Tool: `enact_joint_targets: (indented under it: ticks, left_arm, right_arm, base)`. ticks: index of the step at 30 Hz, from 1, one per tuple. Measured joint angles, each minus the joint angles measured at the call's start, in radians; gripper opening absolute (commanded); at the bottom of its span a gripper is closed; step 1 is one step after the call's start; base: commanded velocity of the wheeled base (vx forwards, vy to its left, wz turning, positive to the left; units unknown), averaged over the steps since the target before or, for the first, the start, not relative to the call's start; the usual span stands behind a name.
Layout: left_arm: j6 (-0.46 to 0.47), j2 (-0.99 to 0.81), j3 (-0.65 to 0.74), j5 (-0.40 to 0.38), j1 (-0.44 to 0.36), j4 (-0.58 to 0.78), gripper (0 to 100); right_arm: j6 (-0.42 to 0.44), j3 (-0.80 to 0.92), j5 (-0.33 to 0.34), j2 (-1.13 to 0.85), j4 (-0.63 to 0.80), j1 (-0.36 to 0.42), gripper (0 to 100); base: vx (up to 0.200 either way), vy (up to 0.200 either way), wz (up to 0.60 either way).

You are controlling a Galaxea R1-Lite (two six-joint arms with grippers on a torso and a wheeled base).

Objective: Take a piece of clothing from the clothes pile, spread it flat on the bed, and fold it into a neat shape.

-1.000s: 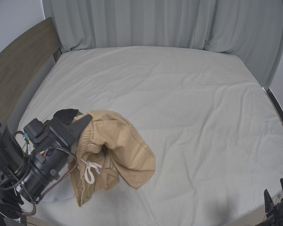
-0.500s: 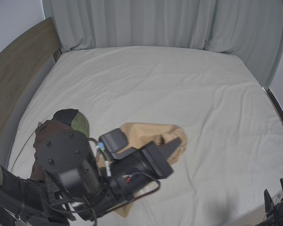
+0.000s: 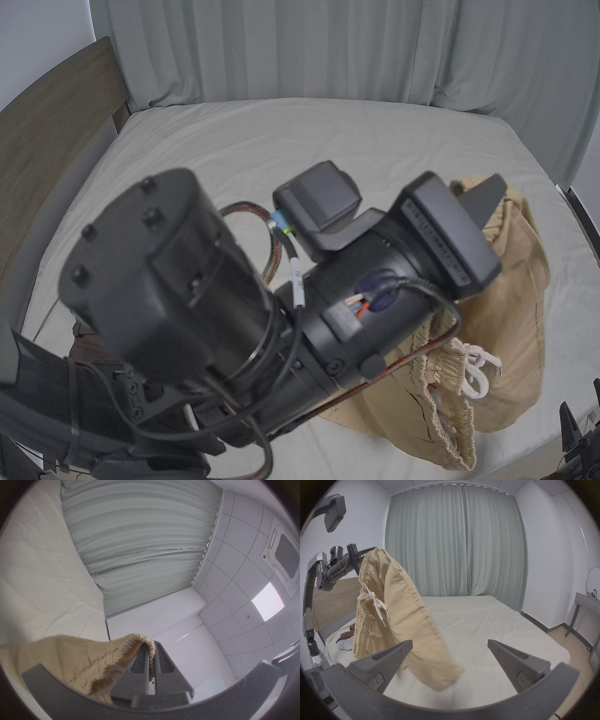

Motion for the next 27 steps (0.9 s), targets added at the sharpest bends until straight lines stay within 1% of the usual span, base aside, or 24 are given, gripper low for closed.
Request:
enact_joint_targets:
  ticks: [5, 11, 15, 22, 27]
  left_arm:
    - [0.007, 0.026, 0.07, 0.031, 0.083, 0.012, 0]
    - [0.022, 0.043, 0.215, 0.05, 0.166, -0.009, 0]
    - [0.065, 0.05, 0.314, 0.053, 0.219, -0.076, 0]
    - [0.105, 0.054, 0.465, 0.049, 0.31, -0.197, 0]
    - [0.175, 0.053, 0.549, 0.026, 0.367, -0.271, 0]
  right_arm:
    - [0.001, 0.0, 0.0, 0.0, 0.0, 0.0, 100]
    - [0.0, 0.0, 0.0, 0.0, 0.0, -0.001, 100]
    - [0.0, 0.0, 0.0, 0.0, 0.0, -0.001, 100]
    - [-0.002, 0.0, 0.001, 0.0, 0.0, -0.002, 100]
    - [-0.003, 0.0, 0.001, 0.0, 0.0, -0.002, 100]
  base:
    - [0.0, 0.0, 0.0]
    - [0.0, 0.0, 0.0]
    - [0.0, 0.0, 0.0]
    - [0.0, 0.0, 0.0]
    - [0.0, 0.0, 0.0]
